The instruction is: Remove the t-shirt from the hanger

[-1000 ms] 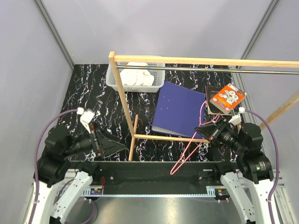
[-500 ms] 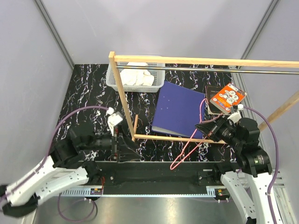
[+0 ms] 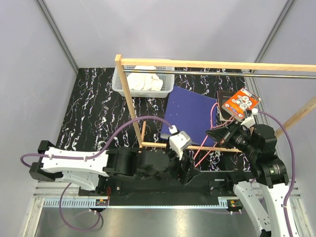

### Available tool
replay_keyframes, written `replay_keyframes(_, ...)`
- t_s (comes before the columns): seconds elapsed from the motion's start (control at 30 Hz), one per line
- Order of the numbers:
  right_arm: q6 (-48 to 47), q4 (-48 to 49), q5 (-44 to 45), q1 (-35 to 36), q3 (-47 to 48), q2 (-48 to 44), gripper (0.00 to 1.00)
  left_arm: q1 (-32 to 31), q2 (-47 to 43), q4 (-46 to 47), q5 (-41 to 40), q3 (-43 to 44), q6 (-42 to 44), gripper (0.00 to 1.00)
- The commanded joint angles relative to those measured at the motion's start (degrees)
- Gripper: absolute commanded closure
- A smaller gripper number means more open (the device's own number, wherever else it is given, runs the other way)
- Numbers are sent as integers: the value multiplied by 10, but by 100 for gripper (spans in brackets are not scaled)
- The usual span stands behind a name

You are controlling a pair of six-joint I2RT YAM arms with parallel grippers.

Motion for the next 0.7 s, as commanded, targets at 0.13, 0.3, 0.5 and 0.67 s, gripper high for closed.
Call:
replay_keyframes(0.13, -33, 185, -199, -1, -23, -44, 100, 80, -6, 104, 171, 9, -72, 24)
replay_keyframes(0.3, 0, 248, -281, -1, -50, -59, 100, 83, -53, 156, 183, -43, -117, 26)
replay_keyframes(0.5, 54, 333, -301, 2, -81, -71, 100, 94, -44, 281, 254, -105, -162, 34)
replay_keyframes(0.67, 73, 347, -307, 3, -85, -71, 100, 98, -19, 334, 258, -124, -193, 45)
